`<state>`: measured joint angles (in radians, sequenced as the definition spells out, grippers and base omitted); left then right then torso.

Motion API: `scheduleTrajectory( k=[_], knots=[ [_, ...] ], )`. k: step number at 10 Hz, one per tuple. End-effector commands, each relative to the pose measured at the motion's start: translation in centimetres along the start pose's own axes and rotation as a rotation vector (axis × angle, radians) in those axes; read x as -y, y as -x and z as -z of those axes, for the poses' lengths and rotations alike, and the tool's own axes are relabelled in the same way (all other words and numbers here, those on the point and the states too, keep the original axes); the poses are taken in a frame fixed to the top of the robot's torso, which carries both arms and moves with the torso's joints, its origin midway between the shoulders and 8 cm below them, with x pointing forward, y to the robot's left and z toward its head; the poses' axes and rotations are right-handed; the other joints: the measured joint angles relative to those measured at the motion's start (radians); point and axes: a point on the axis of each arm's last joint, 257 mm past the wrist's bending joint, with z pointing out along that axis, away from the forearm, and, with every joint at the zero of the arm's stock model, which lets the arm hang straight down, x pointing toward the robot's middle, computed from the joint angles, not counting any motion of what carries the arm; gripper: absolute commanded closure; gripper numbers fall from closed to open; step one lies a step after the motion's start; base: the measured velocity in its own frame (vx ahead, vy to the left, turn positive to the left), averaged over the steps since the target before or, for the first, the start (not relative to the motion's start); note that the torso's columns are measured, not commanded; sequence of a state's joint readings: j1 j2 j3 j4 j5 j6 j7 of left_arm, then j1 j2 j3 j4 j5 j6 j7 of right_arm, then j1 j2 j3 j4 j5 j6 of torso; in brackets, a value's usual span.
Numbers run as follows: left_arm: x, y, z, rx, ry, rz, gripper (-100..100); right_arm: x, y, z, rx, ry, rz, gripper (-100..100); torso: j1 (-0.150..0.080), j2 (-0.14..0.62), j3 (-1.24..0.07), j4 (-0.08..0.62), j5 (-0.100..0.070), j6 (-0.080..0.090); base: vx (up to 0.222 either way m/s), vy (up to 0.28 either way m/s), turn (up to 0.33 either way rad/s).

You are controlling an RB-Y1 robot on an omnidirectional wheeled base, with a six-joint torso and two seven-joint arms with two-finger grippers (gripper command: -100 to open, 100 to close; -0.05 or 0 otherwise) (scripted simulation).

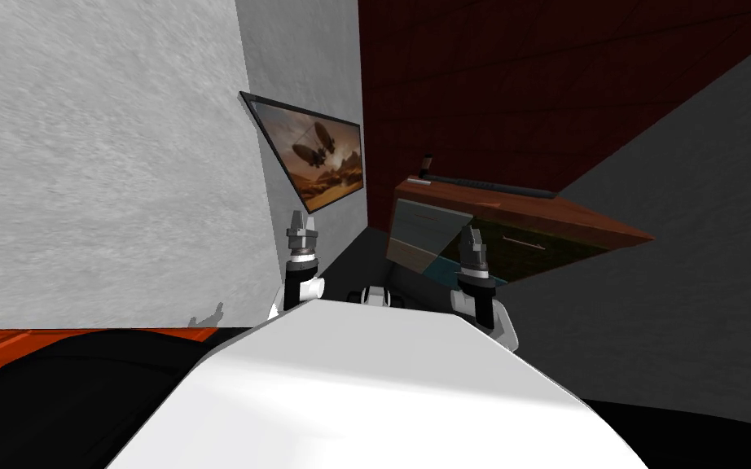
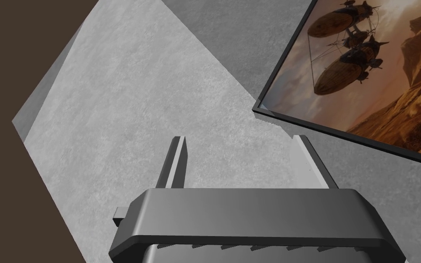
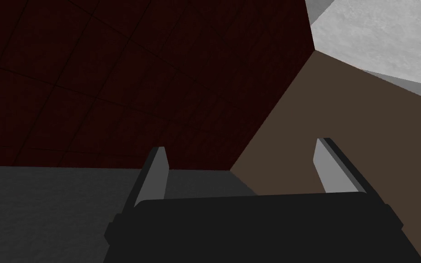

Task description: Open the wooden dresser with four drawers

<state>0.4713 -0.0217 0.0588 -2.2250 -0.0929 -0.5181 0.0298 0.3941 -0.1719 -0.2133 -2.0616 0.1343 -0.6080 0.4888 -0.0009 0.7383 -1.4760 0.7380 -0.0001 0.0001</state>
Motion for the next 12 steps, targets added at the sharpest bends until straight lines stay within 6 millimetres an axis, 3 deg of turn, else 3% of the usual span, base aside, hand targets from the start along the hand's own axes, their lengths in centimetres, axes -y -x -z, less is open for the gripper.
scheduleTrajectory(
  k=[1,6,8,11,12],
  knots=[
    [0.0,0.0,0.0,0.000,0.000,0.000,0,1.3,0.1,0.5,-0.013,-0.020,0.113,-100,0.001,-0.001,0.000,0.000,0.000,0.000,0.090,0.068,0.003],
    [0.0,0.0,0.0,0.000,0.000,0.000,0,5.4,0.1,1.9,-0.056,-0.077,0.355,-100,0.000,0.001,0.001,0.000,0.000,0.000,0.096,0.070,0.008],
    [0.0,0.0,0.0,0.000,0.000,0.000,0,5.4,0.1,1.9,-0.057,-0.076,0.388,-100,0.000,0.000,0.000,0.000,0.000,0.000,0.062,0.039,0.001],
    [0.0,0.0,0.0,0.000,0.000,0.000,0,8.4,0.3,3.1,-0.097,-0.117,0.548,-100,0.002,0.000,0.000,0.000,0.000,0.000,0.075,0.061,0.009],
    [0.0,0.0,0.0,0.000,0.000,0.000,0,8.4,0.3,3.1,-0.099,-0.116,0.572,-100,0.003,-0.002,-0.001,-0.001,0.001,0.000,0.101,0.079,0.002]
  ],
)
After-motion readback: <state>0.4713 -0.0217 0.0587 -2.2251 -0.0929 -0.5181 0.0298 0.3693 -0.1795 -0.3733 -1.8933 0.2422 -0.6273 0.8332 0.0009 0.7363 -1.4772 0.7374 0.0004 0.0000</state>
